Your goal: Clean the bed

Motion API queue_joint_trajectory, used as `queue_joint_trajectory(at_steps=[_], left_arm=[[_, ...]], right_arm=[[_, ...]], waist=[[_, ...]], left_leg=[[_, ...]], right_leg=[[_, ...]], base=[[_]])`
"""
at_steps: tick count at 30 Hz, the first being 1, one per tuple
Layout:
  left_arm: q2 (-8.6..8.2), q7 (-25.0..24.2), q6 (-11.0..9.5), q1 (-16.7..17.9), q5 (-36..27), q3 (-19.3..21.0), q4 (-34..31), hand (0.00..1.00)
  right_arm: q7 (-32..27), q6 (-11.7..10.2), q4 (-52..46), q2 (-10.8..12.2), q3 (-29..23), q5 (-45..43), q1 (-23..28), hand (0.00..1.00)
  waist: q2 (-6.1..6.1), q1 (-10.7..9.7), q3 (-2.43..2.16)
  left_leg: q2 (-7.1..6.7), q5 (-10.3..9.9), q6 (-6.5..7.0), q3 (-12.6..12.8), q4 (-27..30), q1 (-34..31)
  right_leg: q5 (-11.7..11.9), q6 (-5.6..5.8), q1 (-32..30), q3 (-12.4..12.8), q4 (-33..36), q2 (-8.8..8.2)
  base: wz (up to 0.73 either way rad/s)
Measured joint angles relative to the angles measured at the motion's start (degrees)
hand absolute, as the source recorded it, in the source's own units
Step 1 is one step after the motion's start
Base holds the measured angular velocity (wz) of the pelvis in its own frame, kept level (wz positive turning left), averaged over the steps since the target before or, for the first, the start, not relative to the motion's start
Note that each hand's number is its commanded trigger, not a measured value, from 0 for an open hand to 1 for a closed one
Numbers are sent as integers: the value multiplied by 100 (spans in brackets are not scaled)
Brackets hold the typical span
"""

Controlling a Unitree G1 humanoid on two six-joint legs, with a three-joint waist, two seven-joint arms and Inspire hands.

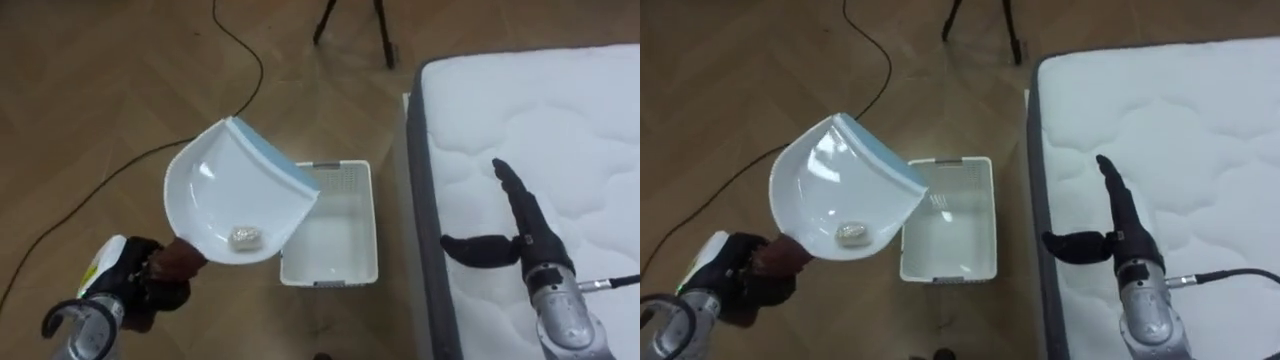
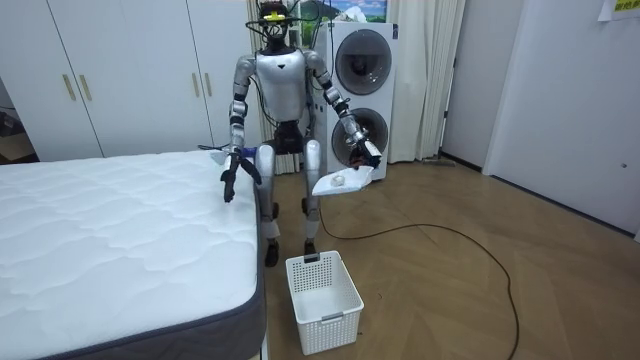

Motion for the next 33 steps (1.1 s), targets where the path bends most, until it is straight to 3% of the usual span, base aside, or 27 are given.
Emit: queue_joint_trajectory(at_steps=[2, 4, 8, 11, 13, 15, 17, 19, 22, 29, 33], left_arm=[[261, -153, 24, -222, -18, -222, 269, 100], [385, -286, 57, -342, -13, -391, 500, 100], [432, -649, 208, -698, -8, -481, 1027, 100], [542, -805, 271, -826, -9, -570, 1221, 100], [623, -990, 268, -1027, -3, -705, 1372, 100], [637, -1075, 284, -1189, -9, -777, 1537, 100], [751, -1192, 324, -1315, -64, -933, 1651, 100], [1019, -1327, 359, -1455, -167, -1126, 1758, 100], [1146, -1346, 475, -1667, -181, -1145, 1935, 100], [1748, -1349, 497, -1920, -520, -1529, 2153, 100], [1834, -1360, 543, -1977, -623, -1590, 2365, 100]], right_arm=[[26, 0, 5, -39, 22, -49, -35, 0], [32, 3, 53, -97, 122, -138, -40, 0], [36, 45, 54, -186, 138, -316, -26, 0], [52, -30, 31, -190, 203, -417, -55, 0], [57, -68, 4, -274, 214, -451, -77, 0], [60, -80, -25, -374, 241, -460, -77, 0], [89, -84, -47, -407, 238, -460, -85, 0], [147, -98, -103, -424, 238, -461, -95, 0], [142, -106, -211, -473, 240, -453, -148, 0], [208, -80, -332, -501, 346, -369, -194, 0], [207, -62, -340, -501, 350, -187, -210, 0]], waist=[[157, -119, 10], [271, -219, 3], [603, -592, 27], [642, -701, 14], [788, -823, 41], [862, -850, 35], [962, -895, 37], [1049, -971, 47], [1236, -1043, 43], [1313, -1159, 59], [1329, -1151, 67]], left_leg=[[-15, 6, 24, 135, 33, -111], [-16, 12, 33, 272, 25, -137], [-121, 67, 52, 442, 51, -360], [-130, 78, 36, 616, 20, -362], [-80, 79, 32, 784, 26, -343], [-103, 79, 33, 867, 25, -316], [-106, 79, 33, 945, 12, -293], [-68, 85, 43, 1195, -20, -304], [6, 99, 69, 1451, -79, -292], [19, 101, 72, 1624, -186, -215], [23, 98, 75, 1640, -176, -213]], right_leg=[[-34, 10, -239, 110, 208, -65], [-55, 10, -372, 211, 323, -96], [-195, 24, -799, 431, 721, -211], [-284, 1, -954, 620, 883, -231], [-356, -21, -958, 646, 965, -234], [-430, -18, -999, 735, 1081, -261], [-475, -26, -1020, 763, 1147, -287], [-522, -35, -1136, 852, 1267, -324], [-526, -39, -1180, 888, 1277, -330], [-540, -34, -1230, 1045, 1287, -306], [-551, -30, -1225, 1050, 1289, -306]], base=[[-26], [-26], [-5], [-14], [16], [8], [2], [-3], [-7], [-9], [-1]])
